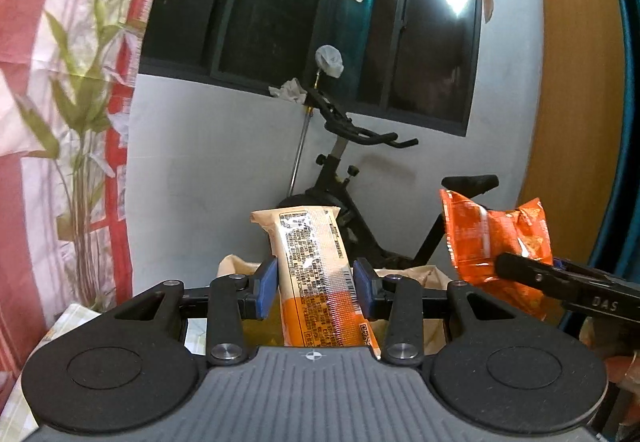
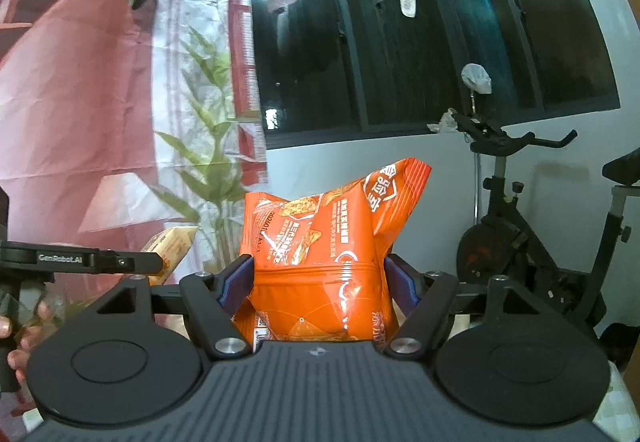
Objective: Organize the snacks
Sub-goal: 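Drop the snack bar into the box while the right tool drops the chip bag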
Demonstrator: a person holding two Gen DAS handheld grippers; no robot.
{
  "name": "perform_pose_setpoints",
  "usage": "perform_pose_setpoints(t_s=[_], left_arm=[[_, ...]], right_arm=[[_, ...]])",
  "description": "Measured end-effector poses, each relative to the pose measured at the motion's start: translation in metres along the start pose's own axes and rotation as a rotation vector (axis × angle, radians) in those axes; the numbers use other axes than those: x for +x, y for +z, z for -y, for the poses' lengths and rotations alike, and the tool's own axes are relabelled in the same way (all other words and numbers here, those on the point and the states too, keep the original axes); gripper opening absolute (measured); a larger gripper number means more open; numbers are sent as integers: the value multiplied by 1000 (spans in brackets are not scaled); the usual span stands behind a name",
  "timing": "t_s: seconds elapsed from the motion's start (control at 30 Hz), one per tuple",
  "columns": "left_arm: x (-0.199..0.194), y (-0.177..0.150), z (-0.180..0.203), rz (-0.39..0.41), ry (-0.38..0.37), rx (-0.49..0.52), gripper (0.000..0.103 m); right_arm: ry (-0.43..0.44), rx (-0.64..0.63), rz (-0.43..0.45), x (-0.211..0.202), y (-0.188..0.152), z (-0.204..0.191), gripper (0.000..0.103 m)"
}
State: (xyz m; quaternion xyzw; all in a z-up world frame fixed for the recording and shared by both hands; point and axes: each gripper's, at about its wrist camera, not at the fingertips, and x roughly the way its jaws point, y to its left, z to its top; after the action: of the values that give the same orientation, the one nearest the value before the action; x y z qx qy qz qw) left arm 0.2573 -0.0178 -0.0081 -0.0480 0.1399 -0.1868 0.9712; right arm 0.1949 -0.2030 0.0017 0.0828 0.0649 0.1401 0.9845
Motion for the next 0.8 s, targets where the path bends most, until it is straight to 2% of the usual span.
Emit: perform_pose_setpoints(t_s=[0.23, 0.53, 0.6, 0.67, 0.8], left_arm=[[45, 1, -1, -55, 17, 10, 43], [82, -11, -7, -132, 23, 46, 43], [83, -13, -8, -136, 27, 48, 47], [84, -13, -9, -139, 32, 52, 62], [78, -11, -9, -133, 39, 62, 65]], right_arm=[[-72, -3, -49, 48, 0, 18, 72], [-147, -33, -170, 90, -24, 29, 72], [-159, -41, -191, 93, -29, 30, 73], [-170, -42, -209, 95, -31, 32, 77], [-172, -38, -218, 93, -31, 33, 80]])
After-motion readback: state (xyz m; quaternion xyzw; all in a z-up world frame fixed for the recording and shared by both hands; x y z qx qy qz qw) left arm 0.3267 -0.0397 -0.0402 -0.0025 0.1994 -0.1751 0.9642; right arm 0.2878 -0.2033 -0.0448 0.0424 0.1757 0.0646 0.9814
